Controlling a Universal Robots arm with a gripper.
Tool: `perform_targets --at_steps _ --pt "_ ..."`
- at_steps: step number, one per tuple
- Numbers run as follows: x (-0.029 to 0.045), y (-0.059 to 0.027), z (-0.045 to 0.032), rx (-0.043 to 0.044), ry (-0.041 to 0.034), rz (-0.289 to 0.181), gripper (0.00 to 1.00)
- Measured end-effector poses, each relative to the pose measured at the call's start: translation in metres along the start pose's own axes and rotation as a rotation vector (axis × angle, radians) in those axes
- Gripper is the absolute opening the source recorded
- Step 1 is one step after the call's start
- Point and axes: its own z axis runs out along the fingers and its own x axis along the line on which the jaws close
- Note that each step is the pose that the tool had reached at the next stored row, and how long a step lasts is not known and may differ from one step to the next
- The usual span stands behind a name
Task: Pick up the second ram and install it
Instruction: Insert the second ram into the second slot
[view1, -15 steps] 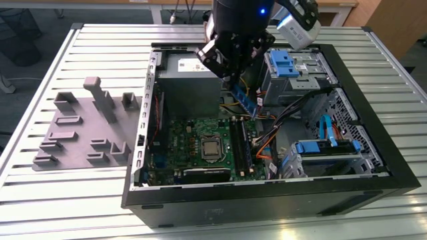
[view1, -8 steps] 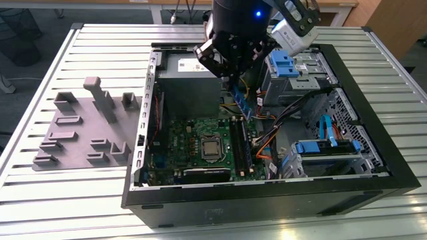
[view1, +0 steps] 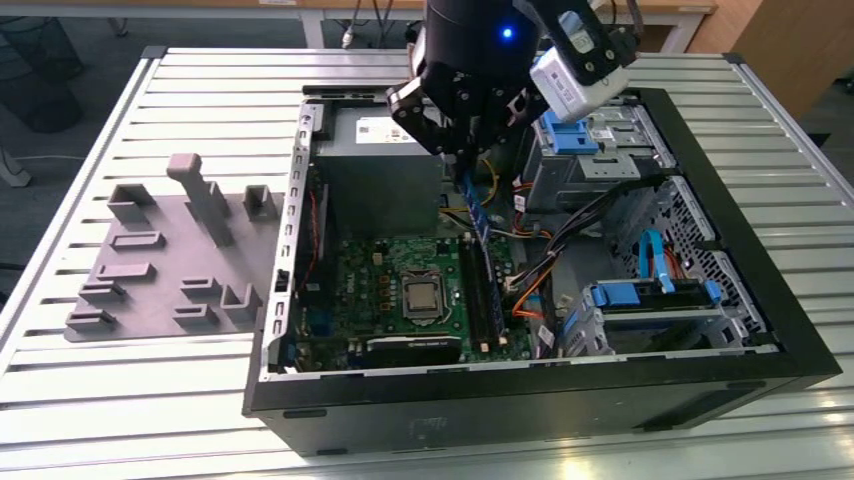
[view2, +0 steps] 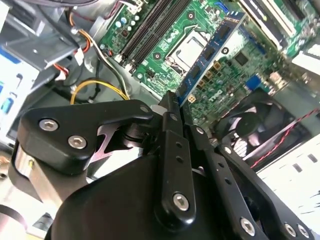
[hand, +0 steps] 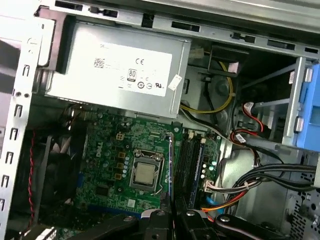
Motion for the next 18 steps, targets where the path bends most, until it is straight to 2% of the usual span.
perform_targets --at_steps 4,9,12,18 --pt "-0.0002 0.0 0.0016 0.0 -0.0004 0.063 0.14" --pt "-0.0061 -0.0009 0.0049 -0.0001 -0.0006 0.082 0.14" --pt "-0.0071 -0.0007 0.0081 -0.0001 -0.0008 0.112 0.14" --pt "-0.0148 -0.0009 0.0146 0.0003 -0.0009 0.144 0.14"
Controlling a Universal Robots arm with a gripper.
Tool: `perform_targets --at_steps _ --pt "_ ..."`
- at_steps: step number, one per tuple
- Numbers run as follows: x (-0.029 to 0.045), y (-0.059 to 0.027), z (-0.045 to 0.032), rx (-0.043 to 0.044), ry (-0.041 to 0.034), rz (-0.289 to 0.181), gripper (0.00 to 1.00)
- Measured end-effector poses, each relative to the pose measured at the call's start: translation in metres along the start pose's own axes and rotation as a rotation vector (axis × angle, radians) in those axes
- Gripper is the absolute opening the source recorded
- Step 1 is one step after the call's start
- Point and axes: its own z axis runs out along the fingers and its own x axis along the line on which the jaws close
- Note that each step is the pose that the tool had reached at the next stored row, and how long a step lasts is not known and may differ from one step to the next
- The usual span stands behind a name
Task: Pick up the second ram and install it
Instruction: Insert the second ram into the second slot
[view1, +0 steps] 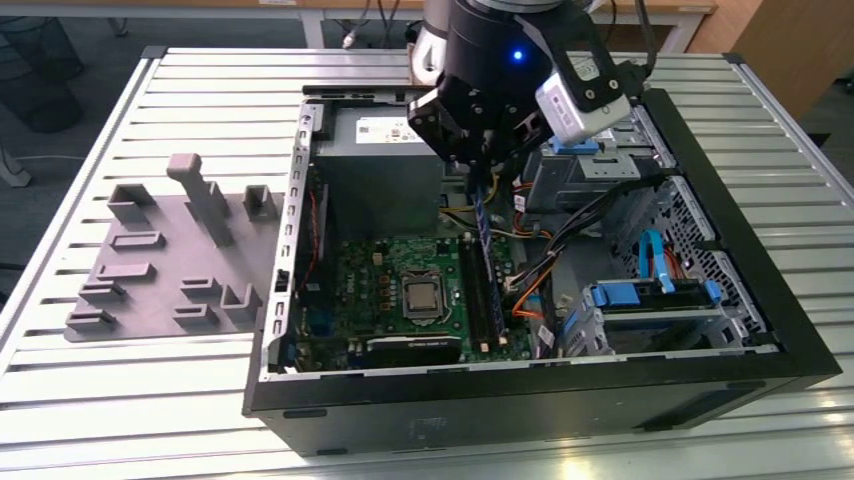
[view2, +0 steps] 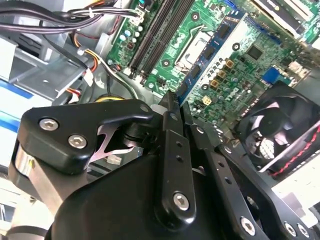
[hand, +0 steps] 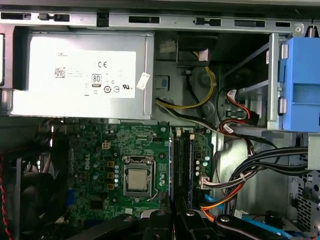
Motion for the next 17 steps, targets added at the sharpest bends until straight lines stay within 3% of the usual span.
perform_targets --at_steps 7,17 --pt "-0.0042 0.0013 0.0063 0.002 -0.0003 0.058 0.14" --pt "-0.0045 0.0013 0.0072 0.002 -0.0004 0.061 0.14"
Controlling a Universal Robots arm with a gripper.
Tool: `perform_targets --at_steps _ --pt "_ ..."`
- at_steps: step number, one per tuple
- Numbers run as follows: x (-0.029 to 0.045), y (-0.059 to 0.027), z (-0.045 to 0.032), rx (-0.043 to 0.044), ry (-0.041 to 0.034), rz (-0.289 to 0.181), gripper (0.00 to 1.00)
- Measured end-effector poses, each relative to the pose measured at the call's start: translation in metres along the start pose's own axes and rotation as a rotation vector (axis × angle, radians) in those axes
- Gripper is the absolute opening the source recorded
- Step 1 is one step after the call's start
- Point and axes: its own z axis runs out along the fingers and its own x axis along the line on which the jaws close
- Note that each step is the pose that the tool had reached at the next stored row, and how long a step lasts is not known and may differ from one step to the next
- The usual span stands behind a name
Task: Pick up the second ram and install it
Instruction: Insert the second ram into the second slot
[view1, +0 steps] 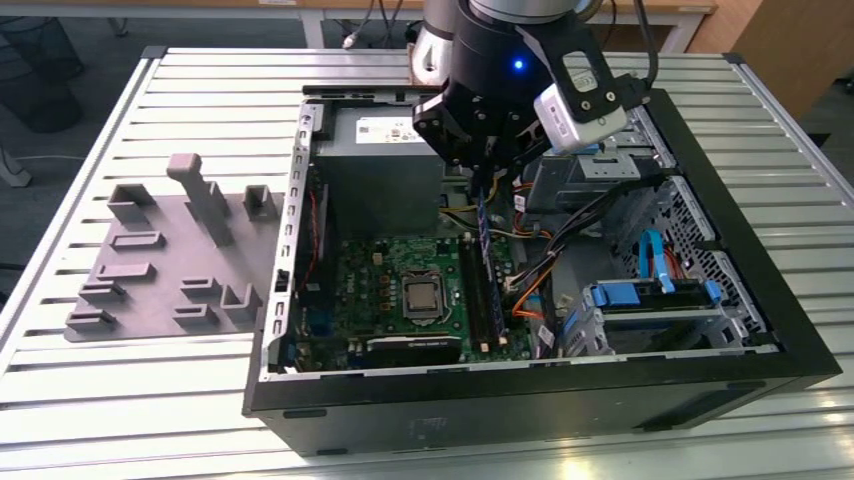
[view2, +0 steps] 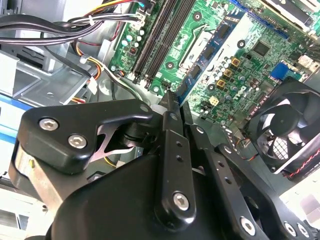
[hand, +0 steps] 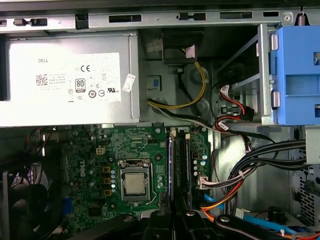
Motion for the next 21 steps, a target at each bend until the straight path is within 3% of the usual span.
perform_targets --at_steps 7,21 --pt "0.0 0.0 0.0014 -0.0005 -0.0001 0.0 0.14" --pt "-0.0005 -0.0002 0.0264 -0.0015 0.0016 -0.021 0.14"
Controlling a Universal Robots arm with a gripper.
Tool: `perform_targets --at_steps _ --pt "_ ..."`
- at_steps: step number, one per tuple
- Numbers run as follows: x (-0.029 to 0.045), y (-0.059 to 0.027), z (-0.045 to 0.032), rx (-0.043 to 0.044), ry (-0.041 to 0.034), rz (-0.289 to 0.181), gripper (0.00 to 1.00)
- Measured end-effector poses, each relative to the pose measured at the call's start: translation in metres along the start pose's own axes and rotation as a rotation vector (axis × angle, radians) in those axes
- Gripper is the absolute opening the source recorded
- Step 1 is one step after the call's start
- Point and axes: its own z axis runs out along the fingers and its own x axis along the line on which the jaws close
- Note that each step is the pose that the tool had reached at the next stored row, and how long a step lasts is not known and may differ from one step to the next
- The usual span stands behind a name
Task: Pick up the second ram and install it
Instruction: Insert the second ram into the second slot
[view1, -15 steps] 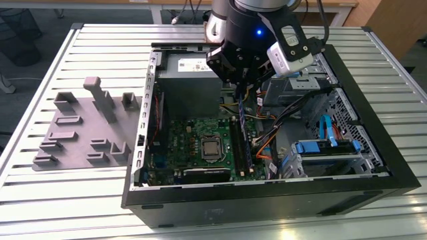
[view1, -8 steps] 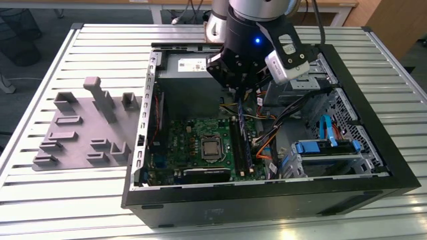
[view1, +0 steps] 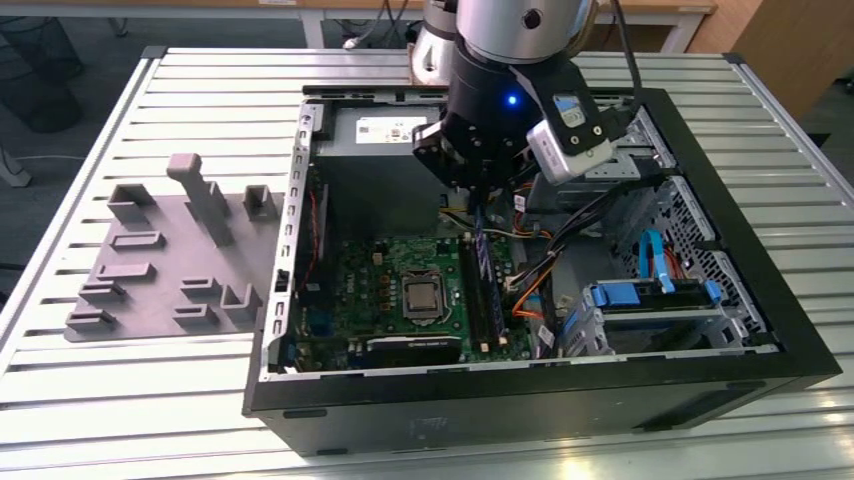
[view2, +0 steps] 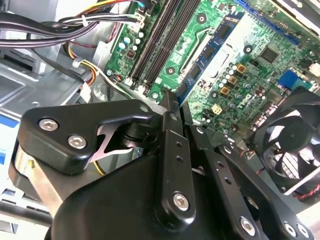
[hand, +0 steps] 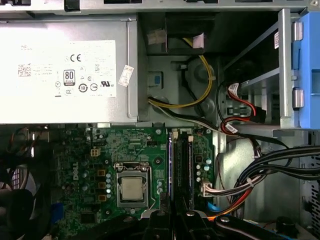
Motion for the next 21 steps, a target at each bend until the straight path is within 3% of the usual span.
perform_targets --at_steps 10,21 --pt "0.0 0.0 0.0012 0.0015 0.0002 0.0 0.14" --pt "-0.0006 -0.0012 0.0193 0.0015 0.0014 -0.001 0.14"
